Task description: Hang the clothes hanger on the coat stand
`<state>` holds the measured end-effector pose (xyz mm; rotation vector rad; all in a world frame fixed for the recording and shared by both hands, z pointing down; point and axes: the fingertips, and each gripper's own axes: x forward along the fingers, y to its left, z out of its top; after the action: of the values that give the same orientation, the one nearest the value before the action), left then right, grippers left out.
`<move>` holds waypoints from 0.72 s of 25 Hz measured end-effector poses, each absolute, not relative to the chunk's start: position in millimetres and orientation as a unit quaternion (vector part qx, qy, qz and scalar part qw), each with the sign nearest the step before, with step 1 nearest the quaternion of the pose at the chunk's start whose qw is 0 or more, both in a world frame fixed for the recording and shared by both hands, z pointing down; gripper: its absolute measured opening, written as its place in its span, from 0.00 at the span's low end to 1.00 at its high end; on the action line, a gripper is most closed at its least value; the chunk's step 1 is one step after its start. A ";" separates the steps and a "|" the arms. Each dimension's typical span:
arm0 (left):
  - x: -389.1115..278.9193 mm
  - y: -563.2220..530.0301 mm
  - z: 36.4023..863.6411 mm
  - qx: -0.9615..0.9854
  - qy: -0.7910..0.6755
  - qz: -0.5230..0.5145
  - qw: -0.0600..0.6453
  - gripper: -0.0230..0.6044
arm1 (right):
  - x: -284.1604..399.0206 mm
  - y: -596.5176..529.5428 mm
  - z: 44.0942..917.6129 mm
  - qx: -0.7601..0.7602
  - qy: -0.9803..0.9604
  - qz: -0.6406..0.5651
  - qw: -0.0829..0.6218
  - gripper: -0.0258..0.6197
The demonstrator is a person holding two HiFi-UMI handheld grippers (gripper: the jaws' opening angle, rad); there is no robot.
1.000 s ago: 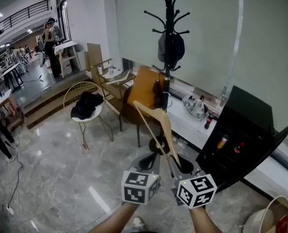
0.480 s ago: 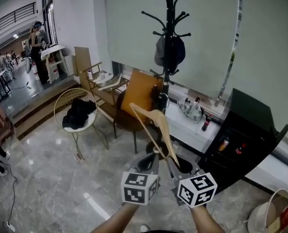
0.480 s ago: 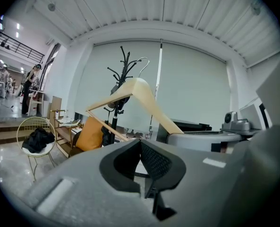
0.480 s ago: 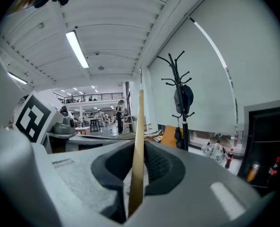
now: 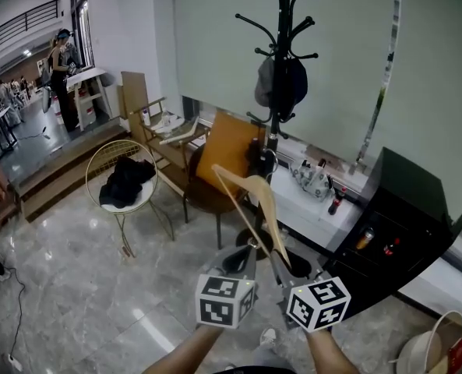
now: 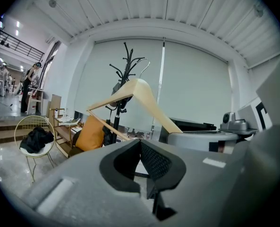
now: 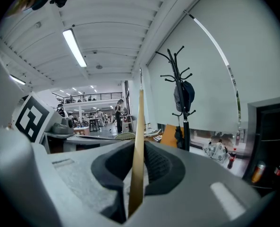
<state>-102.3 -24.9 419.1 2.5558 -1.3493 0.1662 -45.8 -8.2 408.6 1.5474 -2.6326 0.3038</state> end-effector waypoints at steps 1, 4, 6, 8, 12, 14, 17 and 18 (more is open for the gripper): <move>-101.6 -29.1 420.3 0.876 -0.463 0.058 0.124 0.04 | -44.3 -12.8 409.8 0.504 -0.857 0.100 0.036 0.12; -97.1 -45.3 422.6 0.874 -0.466 0.061 0.123 0.04 | -37.8 -29.7 413.5 0.502 -0.858 0.102 0.033 0.12; -90.4 -61.2 423.5 0.873 -0.469 0.064 0.121 0.04 | -30.4 -45.9 417.2 0.500 -0.859 0.104 0.031 0.12; -81.5 -79.6 424.3 0.872 -0.471 0.065 0.119 0.04 | -21.6 -64.4 420.9 0.497 -0.861 0.107 0.030 0.12; -63.2 -114.6 421.4 0.869 -0.476 0.067 0.116 0.04 | -3.0 -100.9 420.4 0.492 -0.864 0.108 0.025 0.12; -55.0 -131.7 418.9 0.867 -0.480 0.067 0.114 0.04 | 6.5 -120.1 418.3 0.488 -0.866 0.108 0.025 0.12; -43.1 -159.9 415.1 0.862 -0.490 0.065 0.113 0.04 | 20.4 -150.5 413.5 0.478 -0.871 0.110 0.021 0.12; -39.0 -169.5 413.5 0.860 -0.493 0.065 0.113 0.04 | 24.7 -160.5 411.4 0.475 -0.873 0.110 0.020 0.12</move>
<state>-39.0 -169.5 413.5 2.5237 -1.4451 0.1893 24.7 -160.5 411.4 1.4727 -2.7071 0.3409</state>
